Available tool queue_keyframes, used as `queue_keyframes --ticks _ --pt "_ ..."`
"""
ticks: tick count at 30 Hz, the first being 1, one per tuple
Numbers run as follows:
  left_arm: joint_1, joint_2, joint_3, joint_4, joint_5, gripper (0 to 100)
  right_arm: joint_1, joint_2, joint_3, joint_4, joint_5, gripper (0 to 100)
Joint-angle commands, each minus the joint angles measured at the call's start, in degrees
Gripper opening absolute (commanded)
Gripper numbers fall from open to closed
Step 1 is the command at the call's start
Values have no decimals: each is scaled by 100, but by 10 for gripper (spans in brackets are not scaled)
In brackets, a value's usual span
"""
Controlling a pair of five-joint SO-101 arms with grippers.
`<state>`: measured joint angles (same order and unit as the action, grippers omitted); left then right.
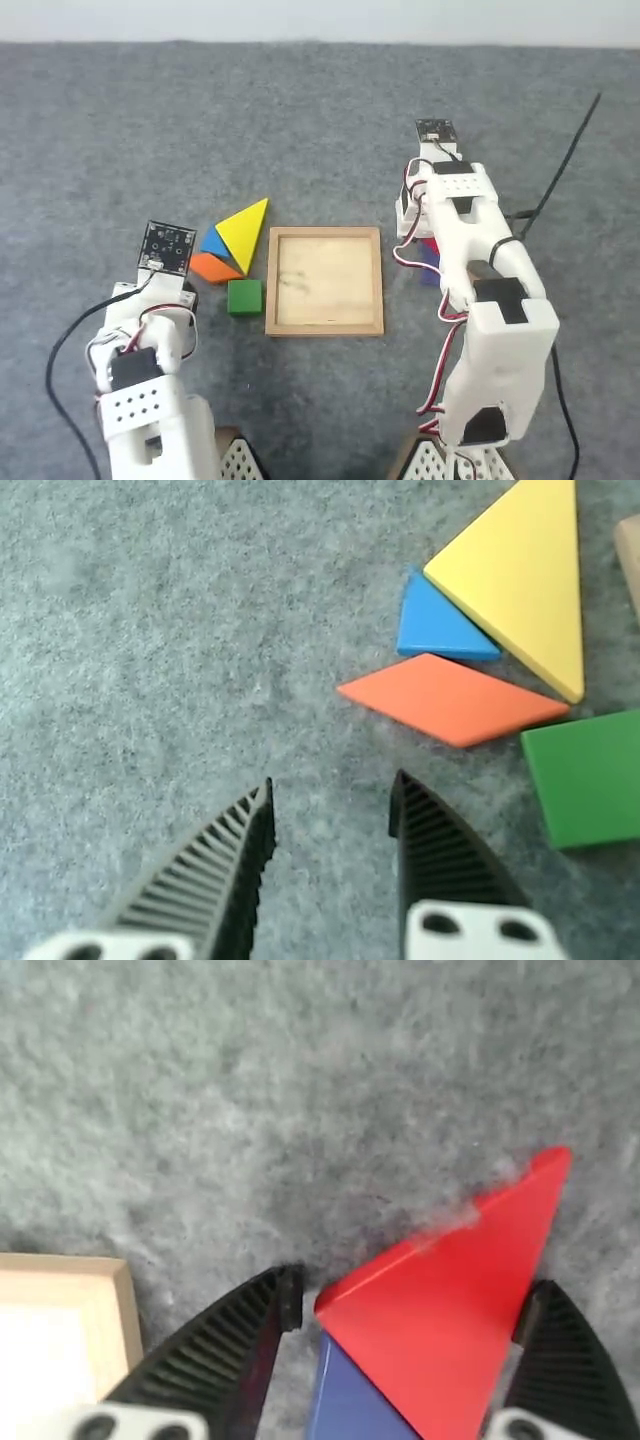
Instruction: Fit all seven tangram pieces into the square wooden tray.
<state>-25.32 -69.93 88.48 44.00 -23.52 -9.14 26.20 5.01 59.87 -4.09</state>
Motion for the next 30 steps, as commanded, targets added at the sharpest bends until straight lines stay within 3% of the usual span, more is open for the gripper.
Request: queue_keyframes --ticks 1,18,30 --pt "-18 -132 -31 -132 -44 181 40 22 -158 136 396 353" --pt "-9 -132 -31 -132 -44 181 -4 57 -167 338 1653 351" --pt "-9 -132 -22 -132 -44 181 13 66 -167 338 1670 350"
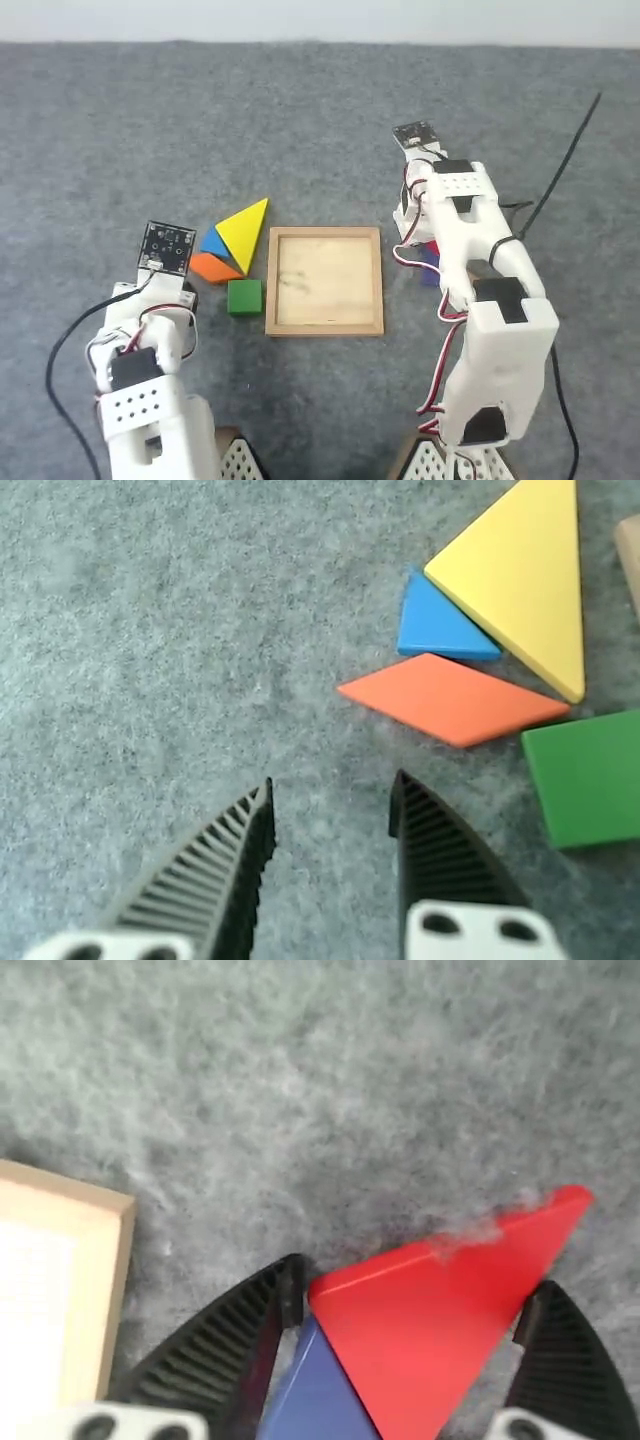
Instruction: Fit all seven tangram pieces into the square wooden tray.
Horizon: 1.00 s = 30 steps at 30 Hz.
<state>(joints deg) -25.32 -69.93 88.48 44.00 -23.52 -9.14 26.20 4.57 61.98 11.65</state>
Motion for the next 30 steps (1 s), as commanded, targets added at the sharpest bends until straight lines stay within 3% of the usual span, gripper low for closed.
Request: queue_keyframes --ticks 1,10,16,24,30 --pt "-9 -132 -22 -132 -44 181 22 66 -123 127 97 350" --pt "-9 -132 22 -149 -53 181 22 66 -123 110 97 348" --pt "-9 -132 22 -149 -62 181 22 66 -123 75 97 223" --pt "-9 -132 22 -158 -62 181 22 66 -123 75 105 254" --pt "-9 -132 22 -158 -62 181 31 66 -123 75 123 170"
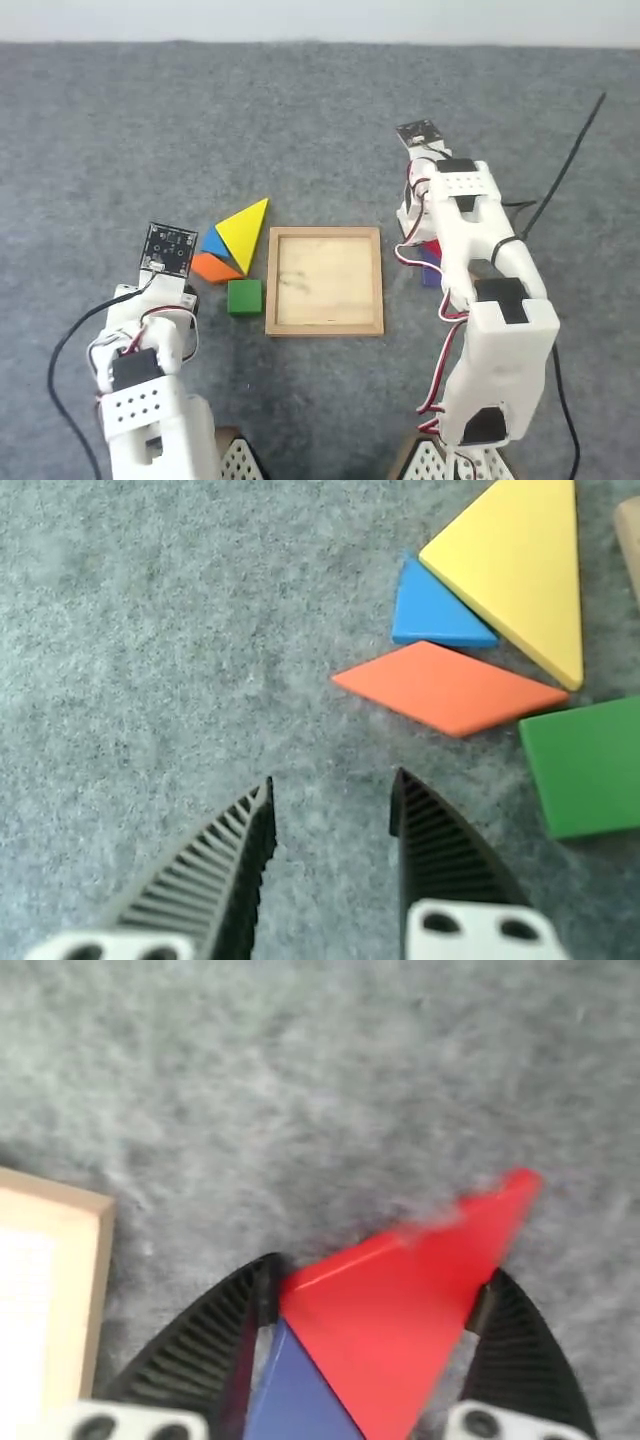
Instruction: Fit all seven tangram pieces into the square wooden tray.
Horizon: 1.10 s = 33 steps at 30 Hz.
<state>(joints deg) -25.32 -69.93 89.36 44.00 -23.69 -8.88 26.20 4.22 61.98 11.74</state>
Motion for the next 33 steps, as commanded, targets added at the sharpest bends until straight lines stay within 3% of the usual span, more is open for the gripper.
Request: queue_keyframes --ticks 1,20,29,33 --pt "-9 -132 -66 -158 -44 181 4 66 -88 75 114 153" --pt "-9 -132 -57 -149 -53 181 4 13 -554 145 123 122" --pt "-9 -132 -57 -149 -53 180 -31 48 -1284 989 141 122" --pt "-9 -132 -57 -149 -53 180 -127 13 -1512 989 703 122"
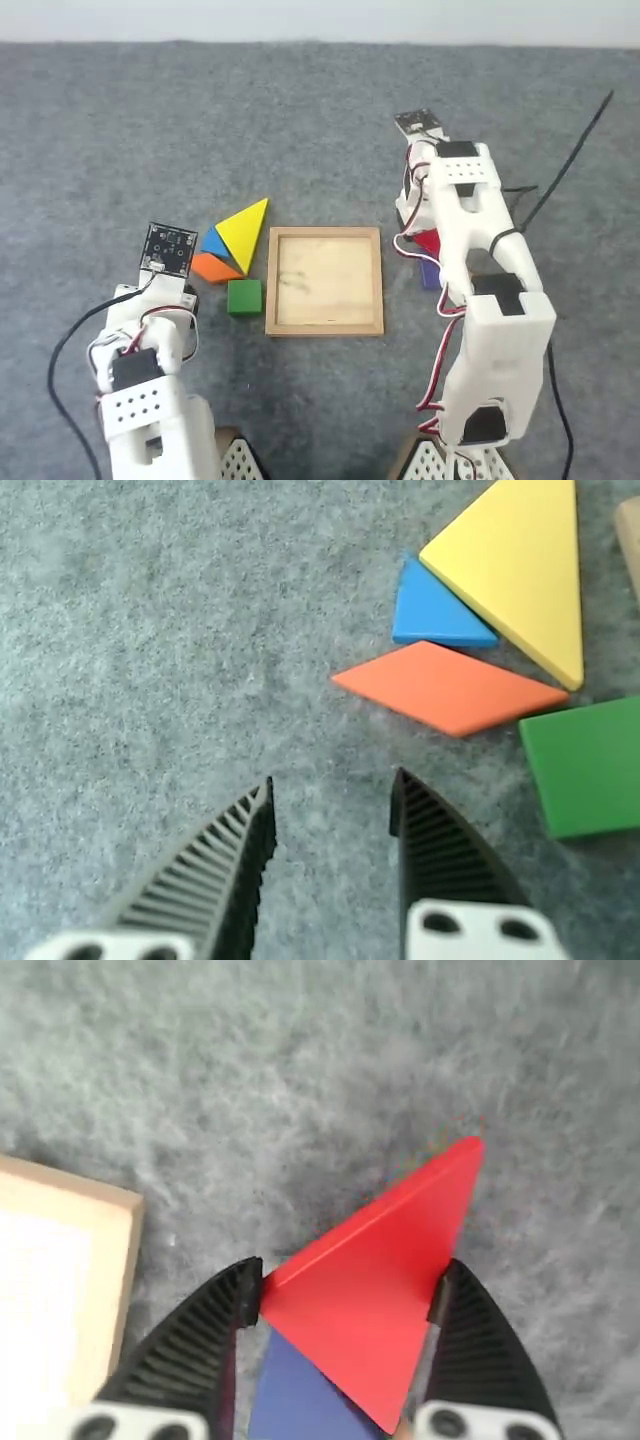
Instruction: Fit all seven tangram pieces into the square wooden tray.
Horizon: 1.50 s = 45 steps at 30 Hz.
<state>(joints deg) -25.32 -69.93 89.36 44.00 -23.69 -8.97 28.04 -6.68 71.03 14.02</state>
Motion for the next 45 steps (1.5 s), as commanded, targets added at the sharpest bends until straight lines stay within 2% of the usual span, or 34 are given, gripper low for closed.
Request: queue_keyframes --ticks 1,6,12,20,26,31,35,38,42,45 --pt "-9 -132 -57 -149 -53 180 -171 -171 -440 84 659 122" --pt "-9 -132 -57 -141 -53 179 -479 -180 -492 84 1301 122" --pt "-9 -132 -57 -141 -53 179 -857 -180 -897 92 2813 122" --pt "-9 -132 -57 -149 -53 179 -1481 -224 -1222 110 2963 122" --pt "-9 -132 -57 -149 -53 179 -1859 -585 -1213 875 3323 122" --pt "-26 -132 -57 -149 -53 178 -1604 -760 -1213 945 3516 125" --pt "-35 -132 -57 -141 -53 178 -910 -963 -1213 1042 3578 132" --pt "-35 -132 -57 -141 -53 178 -303 -1007 -1213 998 3420 210" --pt "-35 -132 -57 -141 -53 178 75 -822 -1213 980 3051 392" --pt "-35 -132 -57 -141 -53 178 48 -382 -1222 831 2215 487"
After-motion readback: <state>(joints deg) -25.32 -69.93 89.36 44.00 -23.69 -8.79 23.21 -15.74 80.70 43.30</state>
